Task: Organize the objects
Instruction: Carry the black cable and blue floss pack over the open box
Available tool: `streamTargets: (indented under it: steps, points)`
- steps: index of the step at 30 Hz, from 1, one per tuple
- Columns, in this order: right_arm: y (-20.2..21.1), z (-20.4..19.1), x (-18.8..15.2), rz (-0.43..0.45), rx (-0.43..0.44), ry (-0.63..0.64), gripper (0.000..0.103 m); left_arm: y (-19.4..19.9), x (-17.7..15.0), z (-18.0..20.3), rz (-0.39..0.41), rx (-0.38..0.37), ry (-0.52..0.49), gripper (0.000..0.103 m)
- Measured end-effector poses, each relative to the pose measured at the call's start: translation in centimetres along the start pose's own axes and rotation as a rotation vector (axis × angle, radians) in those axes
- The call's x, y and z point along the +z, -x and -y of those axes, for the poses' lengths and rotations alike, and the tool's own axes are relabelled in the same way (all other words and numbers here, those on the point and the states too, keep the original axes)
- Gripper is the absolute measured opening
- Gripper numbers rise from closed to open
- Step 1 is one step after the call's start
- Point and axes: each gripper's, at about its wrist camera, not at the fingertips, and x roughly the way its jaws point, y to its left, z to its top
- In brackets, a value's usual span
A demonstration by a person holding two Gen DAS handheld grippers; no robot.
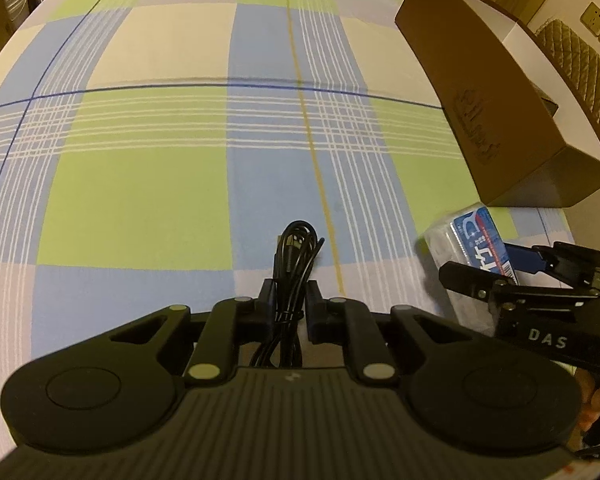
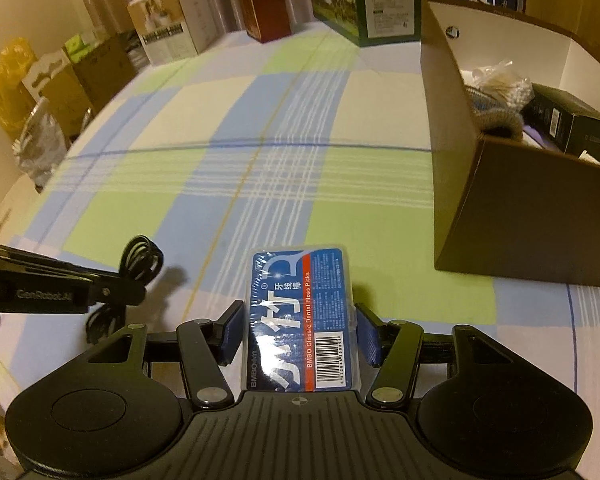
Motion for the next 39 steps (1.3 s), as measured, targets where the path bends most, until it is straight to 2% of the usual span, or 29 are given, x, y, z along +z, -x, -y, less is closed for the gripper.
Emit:
streamTargets:
  steps: [10,18,30,39]
  points:
    - [3.6,0.0,1.2,0.076,0.049,-0.016,0.054,2.6,1.4,1.6,0.071,-0.03,-0.03,0.011]
    - [7.0,1.5,2.9,0.163,0.057,-0.042,0.054,4.9,3.0,4.4,0.139,-0.083,-0.073,0.011]
    - [11.6,9.1,6.1,0.285,-0.032,-0.145,0.054,5.7,7.0,12.2,0.225,-0.176,-0.19,0.011]
    - [12.1,14.8,9.5,0.332,-0.051,-0.192,0.054,4.0,11.3,18.8,0.266,-0.233,-0.248,0.011]
